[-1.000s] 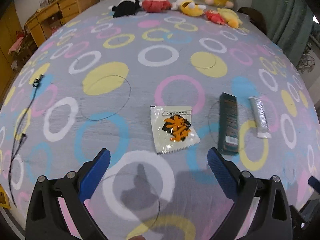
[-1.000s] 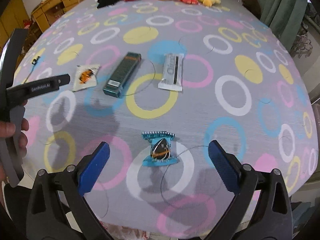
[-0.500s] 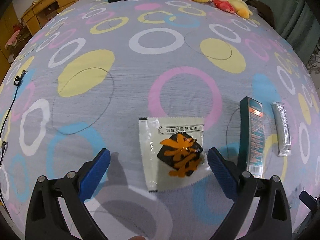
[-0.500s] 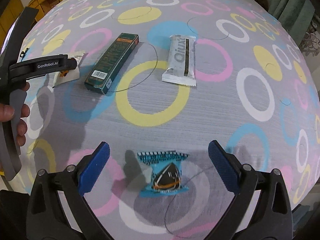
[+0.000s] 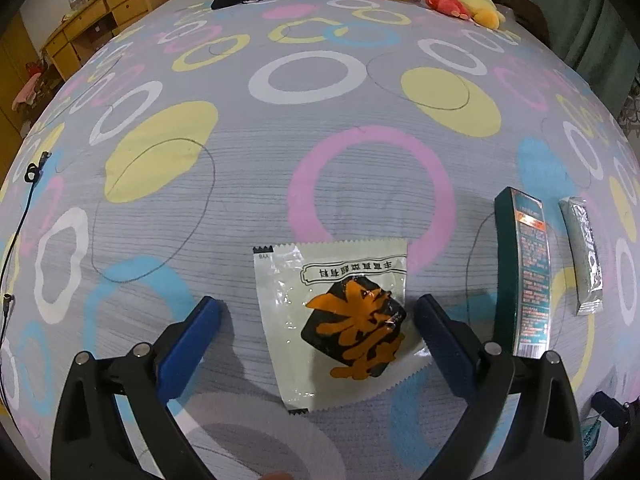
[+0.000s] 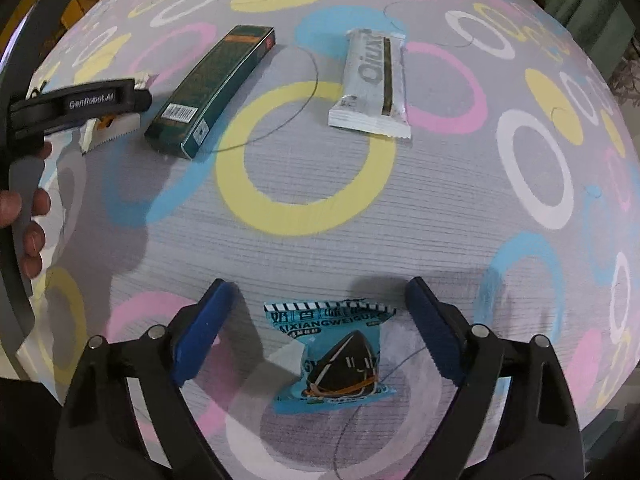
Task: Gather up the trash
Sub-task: 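Grasp the orange-print snack packet with the left tool while the right tool grasps the blue wrapper, then lift both held wrappers and carry them toward the trash bag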
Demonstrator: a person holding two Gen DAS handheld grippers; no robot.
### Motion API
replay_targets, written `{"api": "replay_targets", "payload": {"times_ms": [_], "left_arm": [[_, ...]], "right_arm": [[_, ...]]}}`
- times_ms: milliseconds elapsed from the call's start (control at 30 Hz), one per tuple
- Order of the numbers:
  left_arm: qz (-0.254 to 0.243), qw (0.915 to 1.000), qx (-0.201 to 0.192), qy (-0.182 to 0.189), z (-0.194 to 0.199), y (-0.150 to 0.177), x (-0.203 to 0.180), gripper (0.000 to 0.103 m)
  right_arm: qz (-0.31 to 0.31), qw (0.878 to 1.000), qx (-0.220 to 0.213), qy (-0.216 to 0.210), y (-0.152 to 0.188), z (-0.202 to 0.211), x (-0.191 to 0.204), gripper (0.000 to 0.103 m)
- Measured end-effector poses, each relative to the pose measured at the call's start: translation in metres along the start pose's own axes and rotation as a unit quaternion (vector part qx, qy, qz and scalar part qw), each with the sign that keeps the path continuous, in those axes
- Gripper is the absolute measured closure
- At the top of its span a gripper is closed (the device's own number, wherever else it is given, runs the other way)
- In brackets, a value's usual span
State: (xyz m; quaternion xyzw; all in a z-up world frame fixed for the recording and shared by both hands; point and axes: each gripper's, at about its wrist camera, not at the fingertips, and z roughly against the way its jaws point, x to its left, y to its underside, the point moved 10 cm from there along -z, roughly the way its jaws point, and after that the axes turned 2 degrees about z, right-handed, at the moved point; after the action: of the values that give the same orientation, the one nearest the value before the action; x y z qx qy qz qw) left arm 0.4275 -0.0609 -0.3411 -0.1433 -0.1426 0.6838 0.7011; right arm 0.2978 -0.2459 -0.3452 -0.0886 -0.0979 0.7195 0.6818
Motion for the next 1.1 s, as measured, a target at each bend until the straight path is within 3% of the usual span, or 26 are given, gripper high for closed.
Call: {"api": "replay_targets", "payload": {"times_ms": [100, 167, 267, 400, 500, 667, 1100], "left_arm": [[-0.005, 1.0000, -0.001, 0.003, 0.003, 0.001, -0.004, 0.015], [-0.009, 0.9999, -0.002, 0.008, 0.008, 0.003, -0.008, 0.026], [-0.010, 0.9999, -0.003, 0.010, 0.012, 0.004, -0.011, 0.034], [-0.006, 0.9999, -0.004, 0.015, 0.015, 0.005, -0.012, 0.044], [-0.006, 0.9998, -0.005, 0.020, 0.017, 0.004, -0.012, 0.060], [0.000, 0.9995, -0.004, 0.030, 0.020, 0.004, -0.007, 0.079], [0.003, 0.9985, -0.012, 0.052, 0.049, 0.012, -0.004, 0.081]], "right_arm": [[-0.001, 1.000, -0.001, -0.002, -0.002, 0.001, -0.001, 0.031], [0.002, 1.000, -0.003, -0.001, -0.003, 0.002, -0.001, 0.038], [0.003, 1.000, -0.006, 0.001, -0.004, 0.003, -0.001, 0.053], [0.005, 1.000, -0.008, 0.006, -0.007, 0.005, 0.000, 0.061], [0.011, 1.000, -0.010, 0.009, -0.008, 0.006, 0.002, 0.071], [0.006, 1.000, -0.014, 0.010, -0.010, 0.006, 0.002, 0.074], [-0.006, 0.999, -0.038, -0.001, -0.002, 0.034, 0.001, 0.077]]}}
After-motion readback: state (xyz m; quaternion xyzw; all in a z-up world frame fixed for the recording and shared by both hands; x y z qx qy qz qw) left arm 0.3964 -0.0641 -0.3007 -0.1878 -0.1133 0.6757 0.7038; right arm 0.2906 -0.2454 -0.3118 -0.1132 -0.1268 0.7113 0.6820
